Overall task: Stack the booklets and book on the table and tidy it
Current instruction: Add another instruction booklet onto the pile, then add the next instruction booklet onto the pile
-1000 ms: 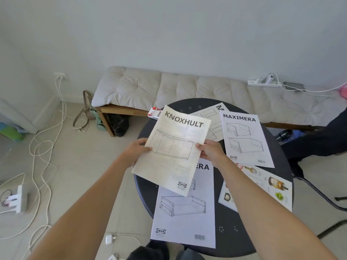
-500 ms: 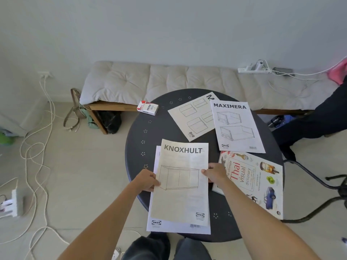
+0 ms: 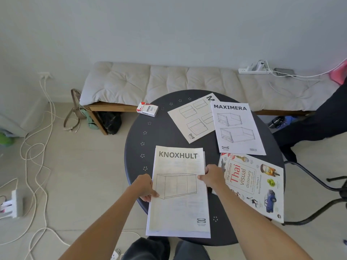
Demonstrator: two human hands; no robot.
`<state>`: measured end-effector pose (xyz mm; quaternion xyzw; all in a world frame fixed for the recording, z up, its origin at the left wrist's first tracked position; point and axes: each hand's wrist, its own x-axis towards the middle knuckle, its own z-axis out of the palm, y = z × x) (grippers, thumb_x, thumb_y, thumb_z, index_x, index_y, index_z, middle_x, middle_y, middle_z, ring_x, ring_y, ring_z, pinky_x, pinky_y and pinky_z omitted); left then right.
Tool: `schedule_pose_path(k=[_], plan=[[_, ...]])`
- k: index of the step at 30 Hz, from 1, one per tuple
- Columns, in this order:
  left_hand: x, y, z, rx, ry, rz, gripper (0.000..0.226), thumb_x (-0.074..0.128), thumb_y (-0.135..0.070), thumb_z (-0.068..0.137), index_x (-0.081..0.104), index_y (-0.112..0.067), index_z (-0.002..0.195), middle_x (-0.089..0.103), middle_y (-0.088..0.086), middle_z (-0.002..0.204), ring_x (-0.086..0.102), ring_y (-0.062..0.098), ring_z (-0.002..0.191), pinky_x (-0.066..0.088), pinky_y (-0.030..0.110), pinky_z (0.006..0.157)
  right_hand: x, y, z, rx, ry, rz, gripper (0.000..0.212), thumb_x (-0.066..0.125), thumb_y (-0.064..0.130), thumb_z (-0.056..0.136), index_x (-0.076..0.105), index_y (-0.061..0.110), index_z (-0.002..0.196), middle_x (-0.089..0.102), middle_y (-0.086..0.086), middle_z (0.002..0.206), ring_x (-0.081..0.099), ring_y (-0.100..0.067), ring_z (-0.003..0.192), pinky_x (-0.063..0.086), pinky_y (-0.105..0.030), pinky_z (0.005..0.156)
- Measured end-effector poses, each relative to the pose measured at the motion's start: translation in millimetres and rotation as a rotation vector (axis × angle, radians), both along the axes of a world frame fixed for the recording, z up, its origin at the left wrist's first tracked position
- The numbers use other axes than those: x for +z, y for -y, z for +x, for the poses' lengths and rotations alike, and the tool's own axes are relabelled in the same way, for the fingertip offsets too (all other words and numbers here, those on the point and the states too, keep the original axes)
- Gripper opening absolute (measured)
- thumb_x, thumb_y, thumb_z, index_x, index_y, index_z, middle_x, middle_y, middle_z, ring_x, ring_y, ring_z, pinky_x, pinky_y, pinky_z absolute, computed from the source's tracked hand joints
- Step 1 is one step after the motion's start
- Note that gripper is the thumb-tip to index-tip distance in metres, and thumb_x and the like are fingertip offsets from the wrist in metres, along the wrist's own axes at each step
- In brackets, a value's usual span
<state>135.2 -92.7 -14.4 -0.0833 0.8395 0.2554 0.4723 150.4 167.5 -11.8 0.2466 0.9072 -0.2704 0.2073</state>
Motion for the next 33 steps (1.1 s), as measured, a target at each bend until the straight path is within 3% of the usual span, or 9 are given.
schedule_pose_path(k=[5,9,12,17,20,23,25,30,33], plan=[[5,-1,-13,-0.094,-0.083,-0.140,0.039,0.073,-0.044,0.076,0.054,-0.012,0.063,0.065,-0.003,0.051,0.060,0.007,0.033,0.049,0.017,0.043,11,-4,-4,0.020,0.039,0.055,0.031,0.076,0.033,0.079,0.054,0.012,0.084,0.068,-0.007,0.091,0.067,-0.023,0.085,0.044,-0.027,0.069],[25,-25,-42,-0.108,-0.260,-0.110,0.039,0.058,-0.042,0.088,0.062,-0.004,0.078,0.076,0.010,0.082,0.072,0.021,0.069,0.059,0.032,0.076,24,-22,-17,-0.025,-0.016,0.023,0.030,0.069,0.034,0.084,0.062,0.005,0.079,0.071,-0.016,0.091,0.068,-0.028,0.084,0.052,-0.035,0.074],[39,-63,-66,-0.077,-0.334,0.016,0.034,0.055,-0.031,0.092,0.064,0.002,0.094,0.072,0.015,0.094,0.070,0.032,0.092,0.054,0.035,0.082,33,-56,-33,-0.129,-0.093,-0.014,0.037,0.065,0.032,0.086,0.070,-0.004,0.090,0.071,-0.021,0.101,0.067,-0.032,0.095,0.046,-0.033,0.074],[55,-130,-97,-0.055,-0.365,0.094,0.029,0.052,-0.030,0.093,0.062,-0.005,0.082,0.063,0.015,0.088,0.064,0.031,0.086,0.051,0.035,0.083,42,-127,-64,-0.248,-0.131,-0.066,0.037,0.064,0.034,0.087,0.065,0.011,0.115,0.062,-0.008,0.126,0.066,-0.021,0.092,0.047,-0.030,0.078],[53,-166,-114,0.025,-0.343,0.116,0.037,0.051,-0.029,0.094,0.065,0.005,0.097,0.066,0.020,0.104,0.061,0.037,0.106,0.048,0.036,0.090,44,-175,-76,-0.316,-0.135,-0.102,0.042,0.065,0.033,0.086,0.058,0.014,0.123,0.056,-0.008,0.133,0.062,-0.026,0.108,0.048,-0.031,0.088],[47,-199,-128,0.101,-0.311,0.143,0.039,0.052,-0.028,0.094,0.063,0.008,0.100,0.065,0.023,0.105,0.060,0.038,0.107,0.048,0.037,0.088,42,-216,-85,-0.376,-0.132,-0.105,0.052,0.067,0.031,0.086,0.052,0.010,0.131,0.056,-0.009,0.134,0.064,-0.021,0.101,0.045,-0.029,0.087],[40,-217,-137,0.150,-0.302,0.152,0.038,0.053,-0.029,0.093,0.064,0.005,0.103,0.066,0.018,0.106,0.060,0.034,0.103,0.047,0.035,0.088,37,-235,-90,-0.381,-0.110,-0.088,0.056,0.067,0.031,0.085,0.050,0.008,0.133,0.056,-0.010,0.135,0.058,-0.026,0.115,0.041,-0.028,0.085],[18,-261,-154,0.302,-0.280,0.218,0.023,0.057,-0.028,0.090,0.056,-0.009,0.078,0.058,0.010,0.085,0.053,0.025,0.078,0.045,0.033,0.074,15,-263,-105,-0.407,-0.020,-0.101,0.052,0.068,0.031,0.085,0.053,0.004,0.128,0.060,-0.013,0.129,0.056,-0.031,0.117,0.037,-0.029,0.078],[7,-279,-160,0.384,-0.260,0.266,0.031,0.059,-0.023,0.089,0.049,-0.013,0.062,0.059,0.013,0.085,0.056,0.028,0.078,0.054,0.044,0.086,1,-267,-113,-0.432,-0.057,-0.088,0.054,0.070,0.030,0.083,0.051,0.006,0.128,0.061,-0.012,0.126,0.058,-0.030,0.110,0.038,-0.028,0.075]])
